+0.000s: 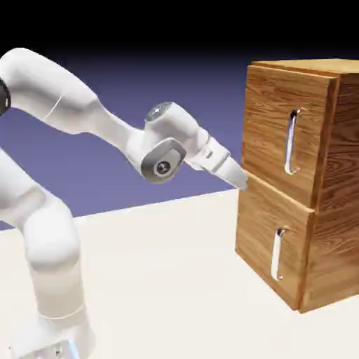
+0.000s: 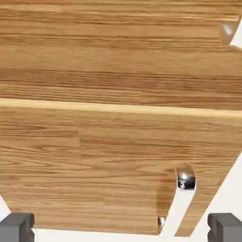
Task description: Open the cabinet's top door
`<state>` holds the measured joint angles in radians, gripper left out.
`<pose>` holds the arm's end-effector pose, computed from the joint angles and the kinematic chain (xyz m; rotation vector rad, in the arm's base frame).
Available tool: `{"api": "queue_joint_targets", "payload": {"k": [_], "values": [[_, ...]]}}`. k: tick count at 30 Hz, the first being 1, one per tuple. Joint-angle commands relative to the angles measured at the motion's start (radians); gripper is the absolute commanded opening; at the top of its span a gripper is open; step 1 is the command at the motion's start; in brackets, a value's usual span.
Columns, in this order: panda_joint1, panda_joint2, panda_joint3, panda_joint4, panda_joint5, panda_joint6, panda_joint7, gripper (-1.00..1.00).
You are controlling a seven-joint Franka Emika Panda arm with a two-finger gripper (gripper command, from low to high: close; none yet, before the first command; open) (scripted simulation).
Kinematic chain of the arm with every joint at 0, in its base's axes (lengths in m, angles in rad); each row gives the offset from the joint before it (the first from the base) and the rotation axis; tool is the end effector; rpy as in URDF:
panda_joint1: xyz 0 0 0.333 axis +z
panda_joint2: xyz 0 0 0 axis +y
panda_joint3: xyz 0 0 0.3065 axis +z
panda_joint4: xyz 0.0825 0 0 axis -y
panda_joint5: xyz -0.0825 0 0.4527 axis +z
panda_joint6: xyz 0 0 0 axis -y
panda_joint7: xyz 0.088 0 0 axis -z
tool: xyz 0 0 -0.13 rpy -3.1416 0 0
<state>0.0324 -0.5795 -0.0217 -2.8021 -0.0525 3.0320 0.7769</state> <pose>0.4658 0.0097 0.3995 -2.4797 0.9306 -1.0550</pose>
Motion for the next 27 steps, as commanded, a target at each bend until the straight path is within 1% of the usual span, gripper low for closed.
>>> {"api": "queue_joint_targets", "payload": {"k": [1, 27], "values": [[0.017, -0.008, -0.018, 0.007, -0.044, -0.004, 0.03, 1.0], [0.456, -0.214, -0.486, 0.177, -1.174, -0.111, 0.804, 1.0]]}}
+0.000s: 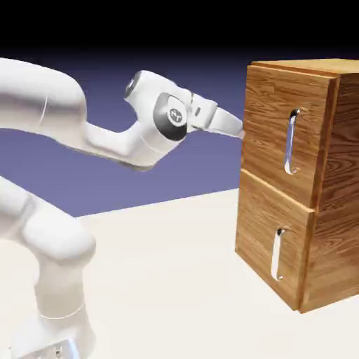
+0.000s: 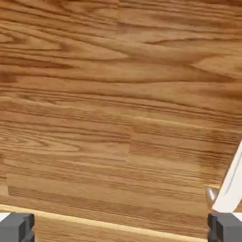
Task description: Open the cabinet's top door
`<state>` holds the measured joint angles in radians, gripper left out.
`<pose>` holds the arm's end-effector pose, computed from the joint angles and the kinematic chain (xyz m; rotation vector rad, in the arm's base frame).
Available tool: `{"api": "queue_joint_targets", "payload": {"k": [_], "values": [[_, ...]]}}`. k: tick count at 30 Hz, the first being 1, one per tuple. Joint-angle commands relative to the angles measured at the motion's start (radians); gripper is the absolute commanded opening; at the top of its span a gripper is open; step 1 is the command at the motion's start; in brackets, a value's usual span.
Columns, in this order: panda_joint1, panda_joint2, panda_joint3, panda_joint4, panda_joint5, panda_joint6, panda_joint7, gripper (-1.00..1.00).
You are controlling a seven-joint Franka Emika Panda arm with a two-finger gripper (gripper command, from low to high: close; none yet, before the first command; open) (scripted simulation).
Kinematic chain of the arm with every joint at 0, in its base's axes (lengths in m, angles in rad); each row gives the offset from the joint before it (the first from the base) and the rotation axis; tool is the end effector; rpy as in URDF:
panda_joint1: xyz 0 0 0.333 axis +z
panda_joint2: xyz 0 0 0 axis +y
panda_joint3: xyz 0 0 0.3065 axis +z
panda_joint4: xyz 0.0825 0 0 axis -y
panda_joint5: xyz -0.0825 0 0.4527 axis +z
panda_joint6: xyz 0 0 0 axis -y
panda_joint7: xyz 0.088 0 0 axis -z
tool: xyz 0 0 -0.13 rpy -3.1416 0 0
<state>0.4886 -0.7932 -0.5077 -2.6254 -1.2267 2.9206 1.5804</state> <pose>0.4564 0.0391 0.5272 -2.2765 0.7139 -1.4087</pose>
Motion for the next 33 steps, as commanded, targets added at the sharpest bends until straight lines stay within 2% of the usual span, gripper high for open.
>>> {"api": "queue_joint_targets", "payload": {"k": [1, 33], "values": [[0.017, -0.008, -0.018, 0.007, -0.044, -0.004, 0.03, 1.0], [0.558, -0.261, -0.594, 0.216, -1.435, -0.136, 0.982, 1.0]]}}
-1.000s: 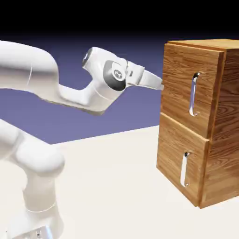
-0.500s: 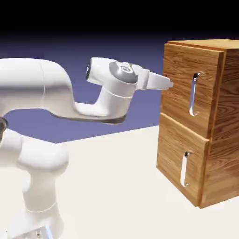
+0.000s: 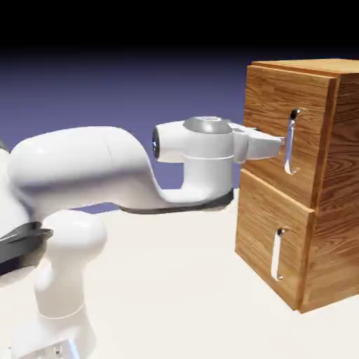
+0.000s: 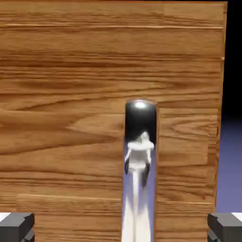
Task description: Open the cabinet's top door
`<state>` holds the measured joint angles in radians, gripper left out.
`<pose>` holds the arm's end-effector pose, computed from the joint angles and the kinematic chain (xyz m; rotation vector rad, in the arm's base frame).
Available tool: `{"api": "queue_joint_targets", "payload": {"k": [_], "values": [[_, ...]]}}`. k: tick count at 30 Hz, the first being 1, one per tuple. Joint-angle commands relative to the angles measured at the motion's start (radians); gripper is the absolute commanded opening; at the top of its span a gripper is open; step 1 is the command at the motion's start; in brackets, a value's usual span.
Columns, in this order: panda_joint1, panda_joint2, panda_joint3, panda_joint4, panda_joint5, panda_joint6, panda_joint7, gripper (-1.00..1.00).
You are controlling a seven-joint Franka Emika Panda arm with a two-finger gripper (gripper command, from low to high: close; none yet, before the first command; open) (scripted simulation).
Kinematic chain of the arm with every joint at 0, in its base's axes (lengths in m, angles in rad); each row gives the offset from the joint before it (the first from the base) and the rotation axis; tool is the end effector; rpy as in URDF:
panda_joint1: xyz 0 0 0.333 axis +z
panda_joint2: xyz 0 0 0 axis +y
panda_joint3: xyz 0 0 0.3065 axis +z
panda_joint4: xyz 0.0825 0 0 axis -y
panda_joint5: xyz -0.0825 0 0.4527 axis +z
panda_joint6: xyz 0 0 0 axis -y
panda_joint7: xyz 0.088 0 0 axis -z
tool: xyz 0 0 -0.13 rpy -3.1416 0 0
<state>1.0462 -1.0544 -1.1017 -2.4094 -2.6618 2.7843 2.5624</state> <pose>0.5084 -0.0394 0.4978 -1.8022 0.6767 -1.7119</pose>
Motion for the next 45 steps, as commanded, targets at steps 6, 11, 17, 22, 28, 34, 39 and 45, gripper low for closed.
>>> {"api": "queue_joint_targets", "payload": {"k": [6, 11, 17, 22, 28, 34, 39, 45], "values": [[0.12, -0.005, -0.09, 0.076, -0.131, -0.019, 0.085, 1.0], [0.222, 0.019, -0.146, 0.157, -0.144, -0.03, 0.087, -1.0], [0.112, 0.181, -0.074, 0.129, -0.223, -0.03, 0.335, -1.0], [-0.069, 0.225, 0.086, -0.017, -0.095, -0.16, 0.334, -1.0], [-0.269, 0.253, 0.303, -0.155, 0.075, -0.29, 0.333, -1.0], [-0.439, 0.266, 0.521, -0.248, 0.245, -0.383, 0.335, -1.0], [-0.565, 0.268, 0.702, -0.301, 0.392, -0.44, 0.335, -1.0], [-0.718, 0.265, 0.919, -0.338, 0.563, -0.473, 0.338, -1.0]]}}
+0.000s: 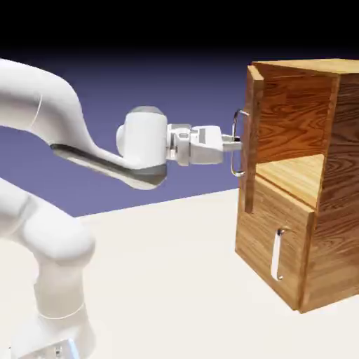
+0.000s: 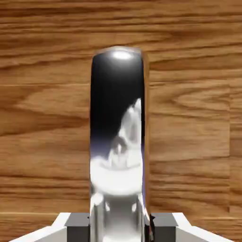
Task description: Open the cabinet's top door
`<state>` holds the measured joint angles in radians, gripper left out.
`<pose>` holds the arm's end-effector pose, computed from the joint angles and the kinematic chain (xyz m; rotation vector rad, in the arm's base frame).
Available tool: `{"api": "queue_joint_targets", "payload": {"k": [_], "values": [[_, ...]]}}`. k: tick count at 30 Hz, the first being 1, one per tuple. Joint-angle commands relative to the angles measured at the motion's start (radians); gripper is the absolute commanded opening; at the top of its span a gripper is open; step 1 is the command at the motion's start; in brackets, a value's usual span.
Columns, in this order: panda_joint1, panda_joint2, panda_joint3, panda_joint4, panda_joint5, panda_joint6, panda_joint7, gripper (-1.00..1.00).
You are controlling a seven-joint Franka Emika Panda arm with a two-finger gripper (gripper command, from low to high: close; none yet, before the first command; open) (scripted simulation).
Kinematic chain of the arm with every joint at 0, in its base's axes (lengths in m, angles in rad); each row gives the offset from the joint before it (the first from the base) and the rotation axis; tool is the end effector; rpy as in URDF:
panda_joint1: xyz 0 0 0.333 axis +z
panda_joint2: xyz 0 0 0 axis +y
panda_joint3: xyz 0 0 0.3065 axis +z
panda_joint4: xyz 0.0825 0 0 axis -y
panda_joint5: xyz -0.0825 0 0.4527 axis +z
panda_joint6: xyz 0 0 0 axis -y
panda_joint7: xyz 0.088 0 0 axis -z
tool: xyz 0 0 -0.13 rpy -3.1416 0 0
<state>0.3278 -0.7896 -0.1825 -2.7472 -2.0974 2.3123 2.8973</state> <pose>0.4413 0.0391 0.4635 -1.6756 1.2512 -2.0686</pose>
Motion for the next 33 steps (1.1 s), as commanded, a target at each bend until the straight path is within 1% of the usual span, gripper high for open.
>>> {"api": "queue_joint_targets", "payload": {"k": [1, 5, 13, 15, 19, 23, 28, 33], "values": [[-0.023, -0.002, 0.036, -0.005, 0.03, -0.008, 0.001, -1.0], [-0.027, -0.024, 0.154, -0.033, 0.201, -0.122, -0.047, -1.0], [-0.311, -0.044, 0.392, -0.024, 0.3, 0.033, -0.006, -1.0], [-0.358, -0.062, 0.464, -0.027, 0.373, 0.031, -0.023, -1.0], [-0.335, -0.074, 0.565, -0.026, 0.547, -0.096, -0.085, -1.0], [-0.316, -0.052, 0.684, 0.008, 0.72, -0.26, -0.127, -1.0], [-0.33, 0.021, 0.844, 0.099, 0.896, -0.477, -0.145, -1.0], [-0.396, 0.126, 1.009, 0.231, 1.022, -0.695, -0.136, -1.0]]}}
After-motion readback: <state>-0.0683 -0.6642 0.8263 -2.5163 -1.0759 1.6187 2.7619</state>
